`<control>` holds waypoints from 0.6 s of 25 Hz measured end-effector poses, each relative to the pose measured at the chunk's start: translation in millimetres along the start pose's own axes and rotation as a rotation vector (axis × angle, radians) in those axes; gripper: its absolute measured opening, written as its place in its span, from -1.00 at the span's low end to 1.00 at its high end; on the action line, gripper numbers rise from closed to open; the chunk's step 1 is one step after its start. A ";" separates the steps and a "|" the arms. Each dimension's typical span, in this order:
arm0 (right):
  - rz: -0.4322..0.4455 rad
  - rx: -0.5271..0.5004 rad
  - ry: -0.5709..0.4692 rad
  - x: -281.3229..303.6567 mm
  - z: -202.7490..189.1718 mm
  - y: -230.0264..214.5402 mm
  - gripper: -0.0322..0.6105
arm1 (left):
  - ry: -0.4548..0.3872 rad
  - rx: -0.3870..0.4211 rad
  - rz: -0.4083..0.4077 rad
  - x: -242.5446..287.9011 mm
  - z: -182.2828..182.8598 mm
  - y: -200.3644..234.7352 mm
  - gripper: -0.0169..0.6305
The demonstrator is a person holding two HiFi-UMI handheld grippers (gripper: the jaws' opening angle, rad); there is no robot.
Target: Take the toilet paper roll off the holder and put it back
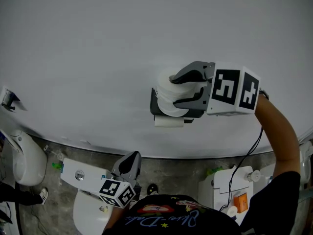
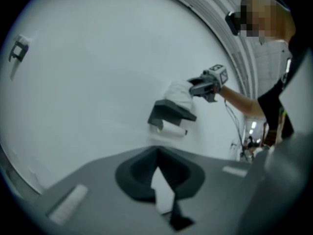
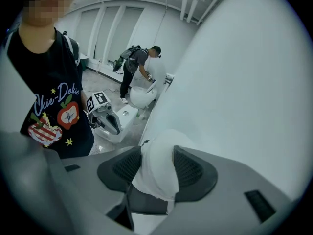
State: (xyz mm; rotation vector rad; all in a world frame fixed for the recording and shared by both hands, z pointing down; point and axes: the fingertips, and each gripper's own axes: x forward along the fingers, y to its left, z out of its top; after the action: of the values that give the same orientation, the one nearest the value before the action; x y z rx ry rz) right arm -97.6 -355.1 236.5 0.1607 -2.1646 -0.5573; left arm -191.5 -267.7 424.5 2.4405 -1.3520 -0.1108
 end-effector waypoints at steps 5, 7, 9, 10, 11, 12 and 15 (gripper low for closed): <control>-0.061 0.078 -0.062 -6.0 -4.8 -3.0 -0.25 | 0.003 0.013 -0.029 4.9 1.6 -9.2 -0.96; -0.105 0.096 -0.117 -12.7 -6.8 -2.8 -0.26 | -0.001 0.025 -0.029 4.7 2.8 -12.1 -0.96; -0.164 0.110 -0.182 -21.6 -9.1 -1.6 -0.27 | -0.001 0.037 -0.027 4.8 2.8 -14.6 -0.96; -0.198 0.129 -0.223 -26.9 -10.7 -1.6 -0.27 | 0.000 0.043 -0.026 5.4 2.6 -16.0 -0.96; -0.233 0.158 -0.275 -33.2 -11.6 -2.1 -0.27 | 0.000 0.048 -0.026 6.2 2.8 -17.5 -0.96; -0.268 0.195 -0.337 -40.7 -11.6 -2.6 -0.27 | -0.002 0.054 -0.025 7.3 3.5 -19.3 -0.96; -0.370 0.324 -0.546 -68.8 -12.0 0.3 -0.27 | -0.014 0.075 -0.034 12.0 8.5 -26.9 -0.96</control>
State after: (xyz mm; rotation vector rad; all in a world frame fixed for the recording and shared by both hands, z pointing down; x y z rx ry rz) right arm -46.0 -337.7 192.8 0.6613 -2.7751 -0.4873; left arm -165.2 -266.9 408.6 2.5295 -1.3433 -0.0870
